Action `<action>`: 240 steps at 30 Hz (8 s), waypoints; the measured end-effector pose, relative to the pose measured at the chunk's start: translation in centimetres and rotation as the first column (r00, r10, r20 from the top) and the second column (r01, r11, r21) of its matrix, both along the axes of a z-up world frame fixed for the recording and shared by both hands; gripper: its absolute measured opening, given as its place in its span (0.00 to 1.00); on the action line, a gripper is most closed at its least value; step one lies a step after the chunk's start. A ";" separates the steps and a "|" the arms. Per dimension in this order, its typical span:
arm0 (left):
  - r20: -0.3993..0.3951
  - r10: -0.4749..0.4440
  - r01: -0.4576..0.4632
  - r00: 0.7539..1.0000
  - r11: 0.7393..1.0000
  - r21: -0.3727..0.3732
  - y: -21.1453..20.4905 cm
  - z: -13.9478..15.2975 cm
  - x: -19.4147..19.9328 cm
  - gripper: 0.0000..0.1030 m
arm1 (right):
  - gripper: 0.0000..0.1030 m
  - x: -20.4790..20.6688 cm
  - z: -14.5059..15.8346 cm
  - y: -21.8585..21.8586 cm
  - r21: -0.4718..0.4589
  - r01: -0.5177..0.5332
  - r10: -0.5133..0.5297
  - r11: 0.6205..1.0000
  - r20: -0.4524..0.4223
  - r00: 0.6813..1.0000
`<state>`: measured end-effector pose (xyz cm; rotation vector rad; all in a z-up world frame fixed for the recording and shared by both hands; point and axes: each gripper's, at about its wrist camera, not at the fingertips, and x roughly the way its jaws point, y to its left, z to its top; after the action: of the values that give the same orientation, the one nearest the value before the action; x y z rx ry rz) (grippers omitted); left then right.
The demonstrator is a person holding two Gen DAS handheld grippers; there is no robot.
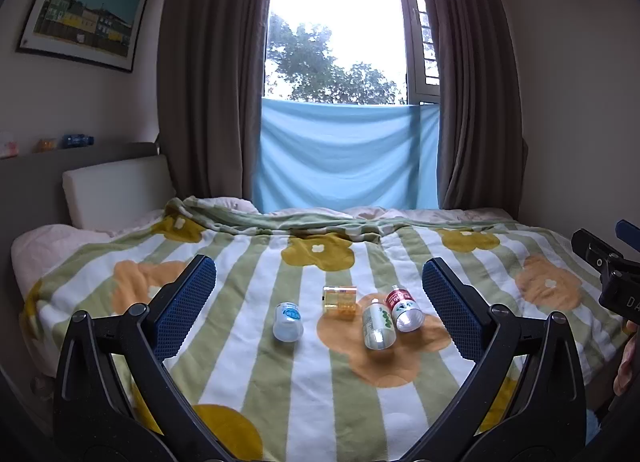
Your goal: Flip cup upside down
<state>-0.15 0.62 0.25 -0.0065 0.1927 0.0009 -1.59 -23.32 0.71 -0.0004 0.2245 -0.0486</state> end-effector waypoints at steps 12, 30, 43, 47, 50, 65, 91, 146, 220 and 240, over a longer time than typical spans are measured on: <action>0.001 -0.009 0.009 1.000 1.000 -0.023 0.0 0.1 0.0 1.00 | 0.96 0.0 -0.5 -0.2 0.001 0.001 -0.001 1.000 -0.007 1.000; -0.020 -0.009 0.008 1.000 1.000 -0.019 -0.3 -0.1 0.2 1.00 | 0.96 0.2 -0.9 -0.1 -0.004 0.009 -0.010 1.000 -0.013 1.000; -0.021 -0.013 0.013 1.000 1.000 -0.028 -0.4 -0.3 0.3 1.00 | 0.96 0.2 -0.8 -0.2 -0.004 0.010 -0.010 1.000 -0.013 1.000; -0.015 -0.014 0.013 1.000 0.999 -0.048 0.2 -0.5 0.1 1.00 | 0.96 0.2 -0.8 -0.3 -0.004 0.010 -0.010 1.000 -0.013 1.000; -0.012 -0.013 0.012 1.000 0.999 -0.051 0.3 -0.5 0.0 1.00 | 0.96 0.1 -0.8 -0.5 -0.002 0.013 -0.013 1.000 -0.011 1.000; -0.011 -0.016 0.016 1.000 0.999 -0.052 0.5 -0.3 -0.2 1.00 | 0.96 0.1 -0.9 -0.8 -0.003 0.017 -0.017 1.000 -0.011 1.000; -0.088 -0.039 0.034 0.995 0.998 -0.062 0.3 -0.5 1.9 1.00 | 0.96 0.6 -1.1 -0.7 0.000 0.014 -0.014 1.000 -0.028 1.000; -0.883 -0.163 0.203 0.441 0.976 -0.079 1.8 -20.6 34.5 0.60 | 0.96 10.6 -11.2 -0.1 0.062 -0.080 0.096 0.995 -0.313 0.945; -0.740 -0.265 0.196 0.618 0.964 -0.182 0.9 -18.9 9.8 0.99 | 0.96 24.5 -24.5 3.2 0.590 0.104 0.564 0.800 -0.800 0.202; -0.743 -0.296 0.166 0.601 0.955 -0.247 2.9 -21.5 9.8 0.99 | 0.57 26.4 -27.5 6.0 0.524 0.105 0.513 0.846 -0.851 0.113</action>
<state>9.60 3.51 -21.29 -0.1397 1.0797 -0.2839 24.84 -17.32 -26.80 0.4665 1.6718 0.3497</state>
